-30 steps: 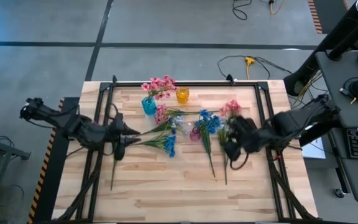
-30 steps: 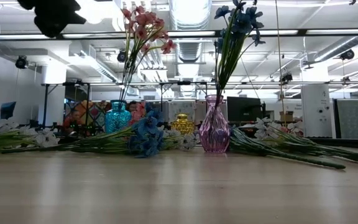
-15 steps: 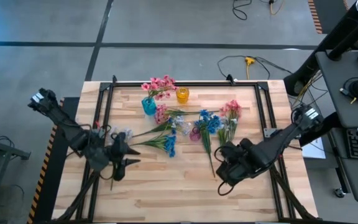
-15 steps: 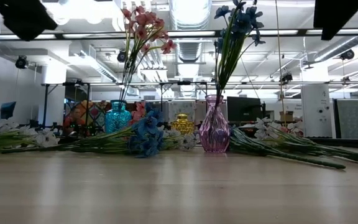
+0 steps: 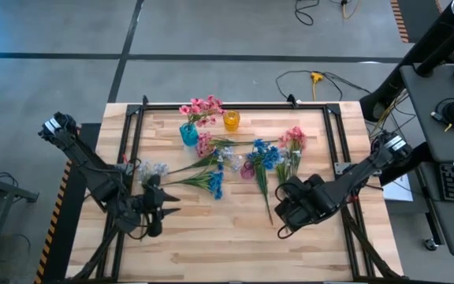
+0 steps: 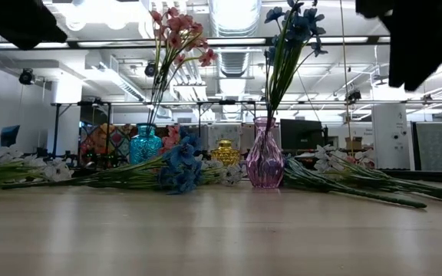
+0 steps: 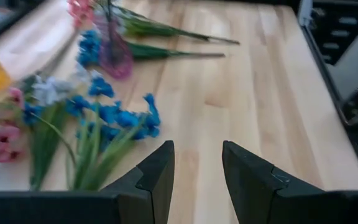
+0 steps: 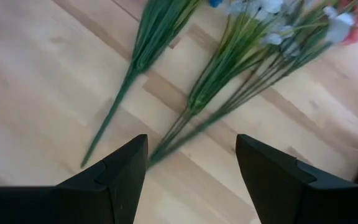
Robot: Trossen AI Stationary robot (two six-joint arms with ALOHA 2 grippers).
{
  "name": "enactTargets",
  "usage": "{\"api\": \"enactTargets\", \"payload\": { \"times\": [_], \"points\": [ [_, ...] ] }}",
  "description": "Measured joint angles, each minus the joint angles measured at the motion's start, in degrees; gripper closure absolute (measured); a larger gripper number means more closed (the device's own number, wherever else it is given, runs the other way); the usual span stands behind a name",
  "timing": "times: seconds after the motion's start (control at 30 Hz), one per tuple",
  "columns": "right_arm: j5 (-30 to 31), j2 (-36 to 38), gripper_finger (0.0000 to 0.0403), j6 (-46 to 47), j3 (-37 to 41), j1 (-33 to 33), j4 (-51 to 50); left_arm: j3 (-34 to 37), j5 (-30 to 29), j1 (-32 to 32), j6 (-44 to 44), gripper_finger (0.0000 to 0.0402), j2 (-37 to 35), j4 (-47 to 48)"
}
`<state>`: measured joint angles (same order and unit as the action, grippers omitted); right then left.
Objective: Sort flowers into vase by color
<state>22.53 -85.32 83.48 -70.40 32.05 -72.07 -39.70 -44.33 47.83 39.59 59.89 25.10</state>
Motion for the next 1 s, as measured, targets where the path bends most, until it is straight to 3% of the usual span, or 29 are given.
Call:
{"api": "enactTargets", "payload": {
  "times": [0.27,0.47,0.83,1.0],
  "points": [
    [0.1,0.1,0.0165,-2.2,12.8,-5.3,13.6,0.0,-6.9,0.0,0.1,0.0283,0.2,-1.6],
    [0.0,0.2,0.0165,-6.2,20.5,-10.1,22.8,0.0,-7.8,0.0,0.0,0.0283,0.2,-1.5],
    [0.1,0.1,0.0166,-11.3,25.7,-15.7,32.3,0.0,-10.8,0.0,-0.3,0.0283,0.4,-1.4],
    [1.5,0.1,0.0191,-11.5,25.7,-16.3,32.6,0.0,-10.8,0.0,-0.3,0.0283,0.4,-1.4]
  ]
}}
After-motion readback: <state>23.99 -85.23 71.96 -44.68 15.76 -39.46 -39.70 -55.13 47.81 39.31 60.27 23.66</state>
